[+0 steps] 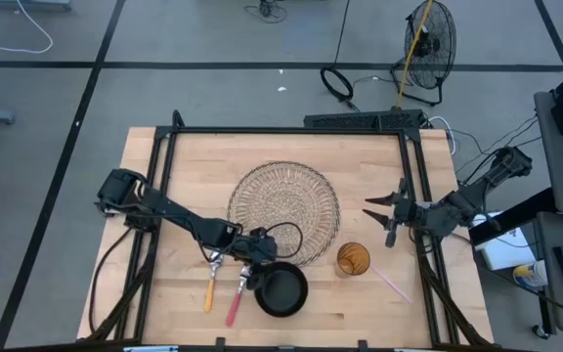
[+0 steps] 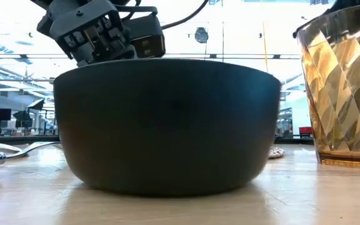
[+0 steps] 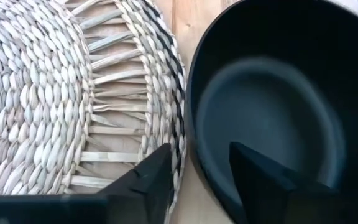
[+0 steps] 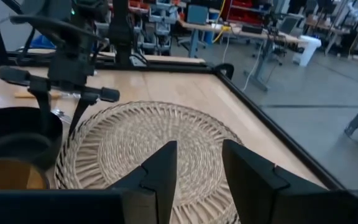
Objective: Pick & Place Utensil
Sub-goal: Put the black bowl on the left of the brown mat
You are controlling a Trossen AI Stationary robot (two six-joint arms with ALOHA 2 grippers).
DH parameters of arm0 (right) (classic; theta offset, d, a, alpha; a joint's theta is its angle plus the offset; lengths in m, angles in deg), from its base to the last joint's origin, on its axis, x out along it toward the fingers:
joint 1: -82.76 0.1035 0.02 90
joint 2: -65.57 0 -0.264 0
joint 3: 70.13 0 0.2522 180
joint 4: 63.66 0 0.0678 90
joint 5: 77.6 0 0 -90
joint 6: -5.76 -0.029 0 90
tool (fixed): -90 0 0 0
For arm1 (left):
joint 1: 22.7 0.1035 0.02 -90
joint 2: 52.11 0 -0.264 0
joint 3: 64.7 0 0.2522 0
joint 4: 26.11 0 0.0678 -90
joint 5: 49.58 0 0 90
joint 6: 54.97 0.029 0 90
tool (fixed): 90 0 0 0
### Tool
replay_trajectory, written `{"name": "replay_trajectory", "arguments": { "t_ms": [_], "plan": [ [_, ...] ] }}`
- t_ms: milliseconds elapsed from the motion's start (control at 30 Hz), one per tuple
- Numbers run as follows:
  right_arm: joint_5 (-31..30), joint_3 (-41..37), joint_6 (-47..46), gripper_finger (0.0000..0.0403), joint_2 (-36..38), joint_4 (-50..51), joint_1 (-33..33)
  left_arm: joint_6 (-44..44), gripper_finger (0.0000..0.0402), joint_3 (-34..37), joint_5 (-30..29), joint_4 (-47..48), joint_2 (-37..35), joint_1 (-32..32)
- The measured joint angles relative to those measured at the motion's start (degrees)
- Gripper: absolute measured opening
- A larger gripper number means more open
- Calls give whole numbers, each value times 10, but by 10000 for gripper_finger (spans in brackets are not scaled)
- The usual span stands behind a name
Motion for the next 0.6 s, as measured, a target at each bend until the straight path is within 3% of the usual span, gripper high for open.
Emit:
{"name": "replay_trajectory", "arguments": {
  "t_ms": [467, 600],
  "plan": [
    [-3, 0, 30, 128, 0, -22, 0, -7, 12, 0, -25, 11, 0, 11],
    [-2, 0, 30, 128, 0, -22, 0, -8, 15, 0, -24, 8, 0, 19]
  ]
}}
